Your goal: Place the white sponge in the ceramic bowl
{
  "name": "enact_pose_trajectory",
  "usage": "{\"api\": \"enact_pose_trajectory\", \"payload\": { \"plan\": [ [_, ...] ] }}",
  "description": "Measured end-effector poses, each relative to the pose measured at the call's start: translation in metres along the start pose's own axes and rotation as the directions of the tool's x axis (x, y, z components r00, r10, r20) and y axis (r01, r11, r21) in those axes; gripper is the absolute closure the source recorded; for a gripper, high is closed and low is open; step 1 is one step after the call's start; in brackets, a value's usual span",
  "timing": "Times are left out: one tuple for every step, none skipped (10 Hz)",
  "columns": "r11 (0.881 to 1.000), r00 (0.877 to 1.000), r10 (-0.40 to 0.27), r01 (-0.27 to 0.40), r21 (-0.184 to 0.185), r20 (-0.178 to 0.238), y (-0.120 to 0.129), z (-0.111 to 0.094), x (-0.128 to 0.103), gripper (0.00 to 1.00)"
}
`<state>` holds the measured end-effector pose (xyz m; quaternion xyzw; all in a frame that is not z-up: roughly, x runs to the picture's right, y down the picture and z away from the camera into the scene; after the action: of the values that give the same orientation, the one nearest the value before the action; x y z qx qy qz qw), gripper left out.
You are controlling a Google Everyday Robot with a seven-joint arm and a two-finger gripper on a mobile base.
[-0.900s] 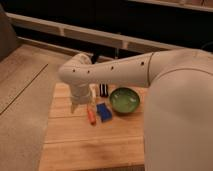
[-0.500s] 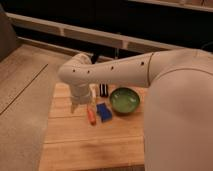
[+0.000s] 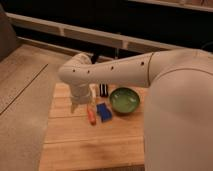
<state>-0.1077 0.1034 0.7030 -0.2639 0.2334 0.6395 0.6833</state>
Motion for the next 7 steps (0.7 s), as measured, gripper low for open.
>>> {"api": "enact_pose_trajectory", "payload": {
  "plan": [
    [1.000, 1.000, 0.000, 0.000, 0.000, 0.000, 0.000, 0.000, 0.000, 0.35],
    [1.000, 1.000, 0.000, 0.000, 0.001, 0.001, 0.000, 0.000, 0.000, 0.35],
    [1.000, 1.000, 0.000, 0.000, 0.000, 0.010, -0.001, 0.000, -0.004, 0.35],
    [1.000, 0.999, -0.008, 0.008, -0.004, 0.044, -0.007, 0.000, -0.019, 0.35],
    [1.000, 0.997, -0.020, 0.021, -0.004, 0.080, -0.017, 0.003, -0.038, 0.35],
    [0.999, 0.992, -0.037, 0.039, -0.009, 0.117, -0.029, 0.010, -0.063, 0.35],
    [0.999, 0.991, -0.041, 0.042, -0.012, 0.127, -0.040, 0.019, -0.076, 0.35]
  ]
}}
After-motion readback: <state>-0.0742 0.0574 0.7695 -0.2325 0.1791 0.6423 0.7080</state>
